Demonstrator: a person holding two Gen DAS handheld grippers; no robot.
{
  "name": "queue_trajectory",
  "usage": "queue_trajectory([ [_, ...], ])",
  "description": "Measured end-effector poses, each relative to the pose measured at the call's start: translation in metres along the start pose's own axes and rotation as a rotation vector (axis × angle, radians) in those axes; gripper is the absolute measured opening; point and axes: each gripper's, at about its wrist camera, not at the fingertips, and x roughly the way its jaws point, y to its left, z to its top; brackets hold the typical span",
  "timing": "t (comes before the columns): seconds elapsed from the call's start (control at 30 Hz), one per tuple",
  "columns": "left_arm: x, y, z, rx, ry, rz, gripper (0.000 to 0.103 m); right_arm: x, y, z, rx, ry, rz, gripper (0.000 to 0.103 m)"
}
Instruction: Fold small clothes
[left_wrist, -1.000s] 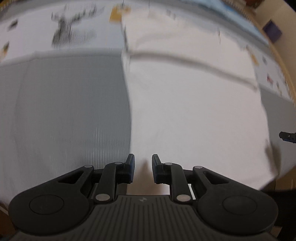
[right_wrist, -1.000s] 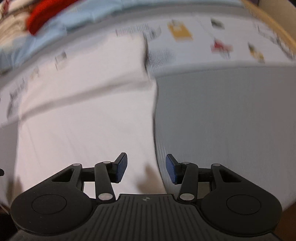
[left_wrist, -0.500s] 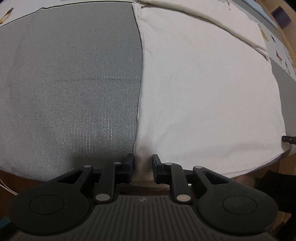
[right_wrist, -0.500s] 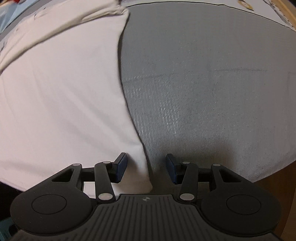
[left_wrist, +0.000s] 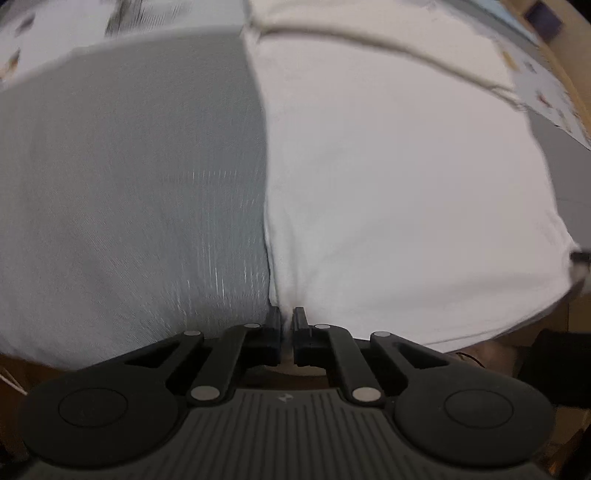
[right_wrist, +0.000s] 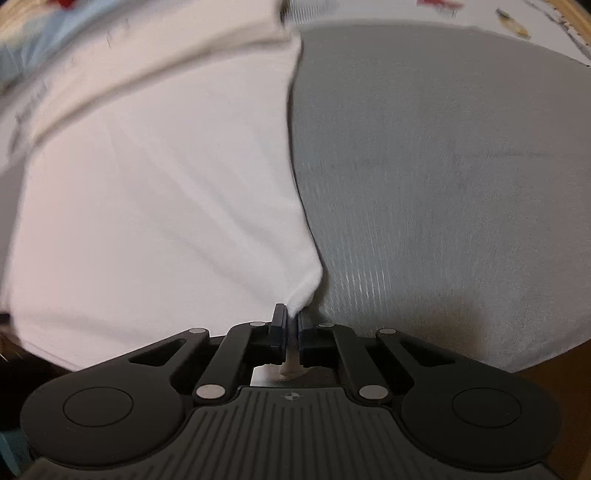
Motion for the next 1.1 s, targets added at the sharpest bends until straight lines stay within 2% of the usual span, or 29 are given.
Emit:
queue_trajectory([
  [0.13, -0.061, -0.006, -0.004, 0.046, -0.128, -0.07, 0.005, -0.059, 0.004, 0.009, 0.019, -0.158, 0.103, 0.005],
  [0.27, -0.127, 0.001, -0.023, 0.053, -0.24, -0.127, 0.005, -0.122, 0.001, -0.003, -0.008, -0.285, 0.158, 0.005],
  [0.47, -0.207, 0.017, -0.077, 0.06, -0.354, -0.2, 0.005, -0.201, -0.035, -0.049, -0.002, -0.406, 0.297, 0.005],
  [0.57, -0.224, 0.02, -0.081, 0.03, -0.38, -0.23, 0.005, -0.217, -0.049, -0.061, 0.033, -0.437, 0.368, 0.004],
  [0.63, -0.22, 0.023, -0.066, 0.021, -0.386, -0.23, 0.005, -0.214, -0.05, -0.054, 0.047, -0.44, 0.357, 0.004],
  [0.7, -0.204, 0.025, -0.036, 0.006, -0.382, -0.218, 0.005, -0.199, -0.041, -0.035, 0.051, -0.434, 0.335, 0.004],
  [0.97, -0.096, 0.042, 0.116, -0.039, -0.295, -0.104, 0.005, -0.104, -0.02, 0.086, 0.152, -0.372, 0.188, 0.004],
  [1.1, -0.052, 0.047, 0.148, -0.046, -0.245, -0.064, 0.005, -0.053, -0.014, 0.131, 0.168, -0.327, 0.114, 0.004],
])
